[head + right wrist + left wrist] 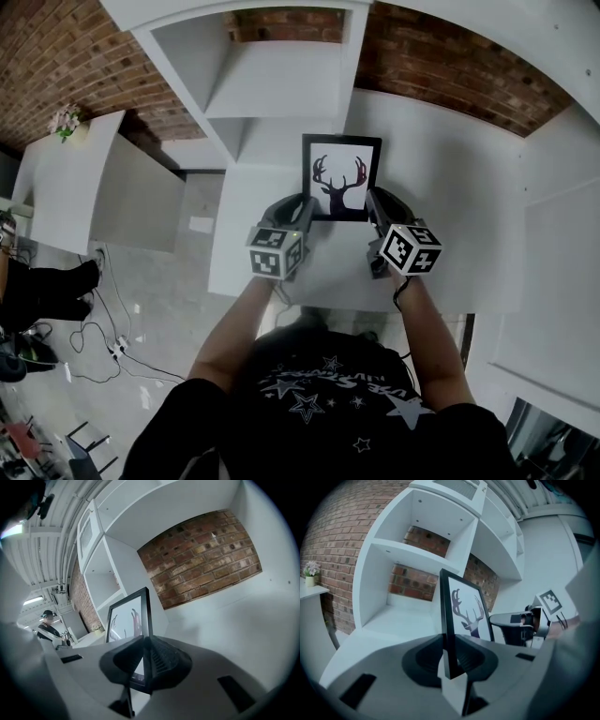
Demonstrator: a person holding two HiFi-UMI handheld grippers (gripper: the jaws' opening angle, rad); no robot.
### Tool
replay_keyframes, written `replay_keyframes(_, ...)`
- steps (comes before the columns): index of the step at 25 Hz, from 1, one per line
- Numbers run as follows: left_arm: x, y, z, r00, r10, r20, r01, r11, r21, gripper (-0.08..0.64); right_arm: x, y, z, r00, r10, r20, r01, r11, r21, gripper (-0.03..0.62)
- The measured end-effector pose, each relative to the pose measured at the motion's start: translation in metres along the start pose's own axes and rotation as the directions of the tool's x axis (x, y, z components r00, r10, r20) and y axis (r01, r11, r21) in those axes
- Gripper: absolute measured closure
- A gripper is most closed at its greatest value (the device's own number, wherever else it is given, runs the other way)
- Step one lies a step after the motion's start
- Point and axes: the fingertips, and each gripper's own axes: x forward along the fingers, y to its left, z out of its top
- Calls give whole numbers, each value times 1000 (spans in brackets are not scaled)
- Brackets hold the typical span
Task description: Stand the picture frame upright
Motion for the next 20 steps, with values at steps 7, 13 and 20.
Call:
replay_keyframes(7,11,16,5,1000,-19,7,19,999,51,471,15,-1,-2,1000,-4,16,4,1000,-8,537)
replay_keyframes(13,28,28,-1,999,-31,-16,32,997,74,471,31,-10,-8,1000,-23,8,23,1000,-13,537)
replay_keyframes(20,39,34,0,999,-22,-41,27,993,115,471,38,-14,-7,999,-35,3,36,999,-27,537)
